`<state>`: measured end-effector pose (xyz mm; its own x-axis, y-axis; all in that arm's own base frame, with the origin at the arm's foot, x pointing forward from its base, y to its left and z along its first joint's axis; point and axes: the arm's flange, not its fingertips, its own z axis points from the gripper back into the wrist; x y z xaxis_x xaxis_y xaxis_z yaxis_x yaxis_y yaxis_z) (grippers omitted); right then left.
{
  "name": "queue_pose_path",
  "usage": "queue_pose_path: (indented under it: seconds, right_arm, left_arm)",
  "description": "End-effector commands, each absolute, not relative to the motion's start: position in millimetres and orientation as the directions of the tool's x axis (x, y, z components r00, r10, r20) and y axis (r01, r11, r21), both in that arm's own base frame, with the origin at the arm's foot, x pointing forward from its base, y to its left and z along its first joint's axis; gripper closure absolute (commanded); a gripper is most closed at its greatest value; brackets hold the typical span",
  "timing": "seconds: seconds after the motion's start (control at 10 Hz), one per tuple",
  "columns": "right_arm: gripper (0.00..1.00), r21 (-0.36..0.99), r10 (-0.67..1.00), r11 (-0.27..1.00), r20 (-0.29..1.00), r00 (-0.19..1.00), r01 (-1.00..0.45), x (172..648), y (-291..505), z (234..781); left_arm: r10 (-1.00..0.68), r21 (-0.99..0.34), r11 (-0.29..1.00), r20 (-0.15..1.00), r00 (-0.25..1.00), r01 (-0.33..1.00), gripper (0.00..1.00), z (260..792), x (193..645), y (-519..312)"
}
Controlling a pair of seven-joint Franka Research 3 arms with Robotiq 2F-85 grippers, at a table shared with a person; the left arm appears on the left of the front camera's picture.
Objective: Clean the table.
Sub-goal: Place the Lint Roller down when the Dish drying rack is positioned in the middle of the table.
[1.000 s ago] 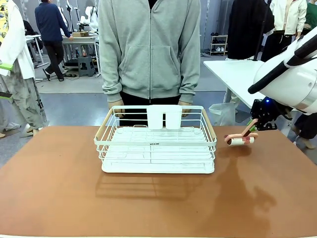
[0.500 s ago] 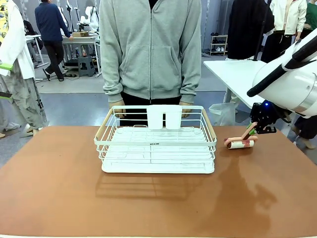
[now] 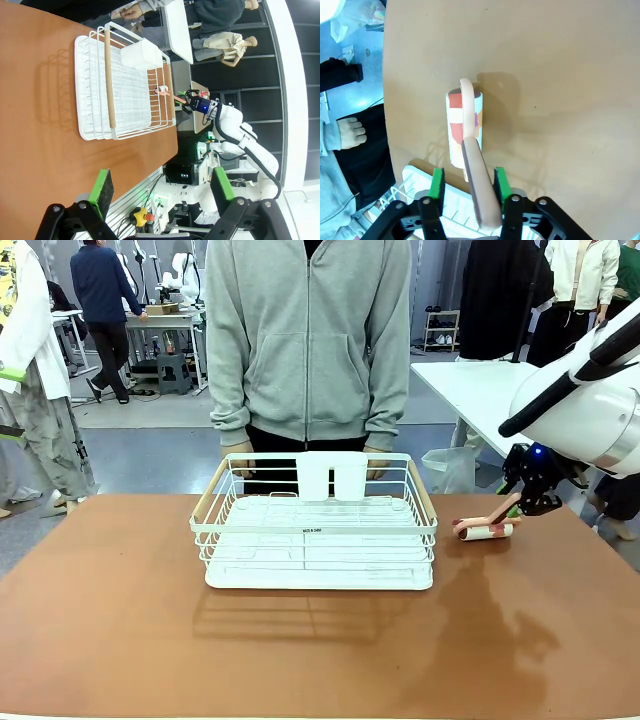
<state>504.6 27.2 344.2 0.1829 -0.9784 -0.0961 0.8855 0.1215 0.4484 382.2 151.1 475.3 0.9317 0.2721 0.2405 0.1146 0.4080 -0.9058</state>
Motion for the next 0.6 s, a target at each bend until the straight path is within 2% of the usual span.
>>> queue_pose_path:
  seconds: [0.0,0.5]
  right_arm:
    - [0.00,0.446,-0.983,0.120,-0.072,0.169,0.887,495.7,28.9,354.1]
    - [0.00,0.435,-0.982,0.143,-0.050,0.183,0.889,472.6,21.4,381.9]
  left_arm:
    - [0.274,-0.910,0.396,0.249,0.929,0.127,0.00,476.8,380.6,152.5]
    - [0.274,-0.910,0.396,0.249,0.929,0.127,0.00,476.8,380.6,152.5]
